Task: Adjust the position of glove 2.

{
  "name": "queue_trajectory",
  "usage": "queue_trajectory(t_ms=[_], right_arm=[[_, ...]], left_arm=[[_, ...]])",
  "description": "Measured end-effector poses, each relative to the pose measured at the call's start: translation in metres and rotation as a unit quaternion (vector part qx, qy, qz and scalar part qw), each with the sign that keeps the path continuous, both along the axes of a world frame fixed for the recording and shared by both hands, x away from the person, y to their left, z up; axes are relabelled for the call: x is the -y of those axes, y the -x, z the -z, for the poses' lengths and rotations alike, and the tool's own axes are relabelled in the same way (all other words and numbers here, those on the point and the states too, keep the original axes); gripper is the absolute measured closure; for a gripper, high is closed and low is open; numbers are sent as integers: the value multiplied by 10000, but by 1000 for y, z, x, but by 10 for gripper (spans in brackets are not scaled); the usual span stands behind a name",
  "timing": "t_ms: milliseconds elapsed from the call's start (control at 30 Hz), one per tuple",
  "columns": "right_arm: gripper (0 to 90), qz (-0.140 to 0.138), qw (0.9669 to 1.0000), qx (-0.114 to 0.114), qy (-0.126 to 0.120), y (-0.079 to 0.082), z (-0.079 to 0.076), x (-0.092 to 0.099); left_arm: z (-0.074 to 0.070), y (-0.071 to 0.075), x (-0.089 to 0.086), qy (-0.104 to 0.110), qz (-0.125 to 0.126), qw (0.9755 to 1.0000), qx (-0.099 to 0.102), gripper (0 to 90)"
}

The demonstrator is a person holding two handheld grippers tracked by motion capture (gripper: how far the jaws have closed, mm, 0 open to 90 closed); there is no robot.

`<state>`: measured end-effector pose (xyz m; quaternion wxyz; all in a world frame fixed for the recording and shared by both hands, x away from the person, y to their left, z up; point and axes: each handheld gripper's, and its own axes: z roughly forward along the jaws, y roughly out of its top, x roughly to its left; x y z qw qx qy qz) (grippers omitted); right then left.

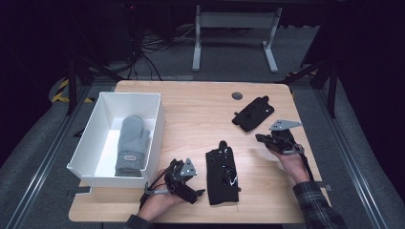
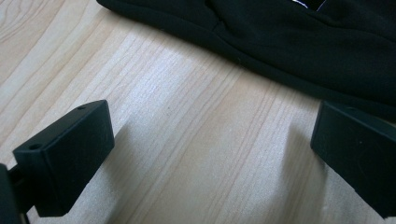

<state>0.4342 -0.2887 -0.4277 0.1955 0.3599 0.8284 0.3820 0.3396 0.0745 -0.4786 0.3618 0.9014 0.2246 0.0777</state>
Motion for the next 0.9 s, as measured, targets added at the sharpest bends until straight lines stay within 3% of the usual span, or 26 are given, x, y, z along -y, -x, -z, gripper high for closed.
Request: queue_trajectory(t_ms=[33,233,467,700,900], right_arm=[[900,0,10000,0,0,0,0,0],[900,199,9997,85,-74,-39,-10,-7],[900,470,9988,-92,-71,-83,0,-7],[900,580,9980,-243,-34,-108,12,-10],[900,634,9971,-409,16,-117,23,-12]], left_arm=[[0,0,0,-1,-7,10000,-5,0],[0,-1,-1,-1,-133,9999,-11,3],[0,-1,-1,1,-133,9999,-12,4],[0,-1,-1,4,-128,9999,-12,5],[0,-1,-1,5,-129,9999,-10,4]])
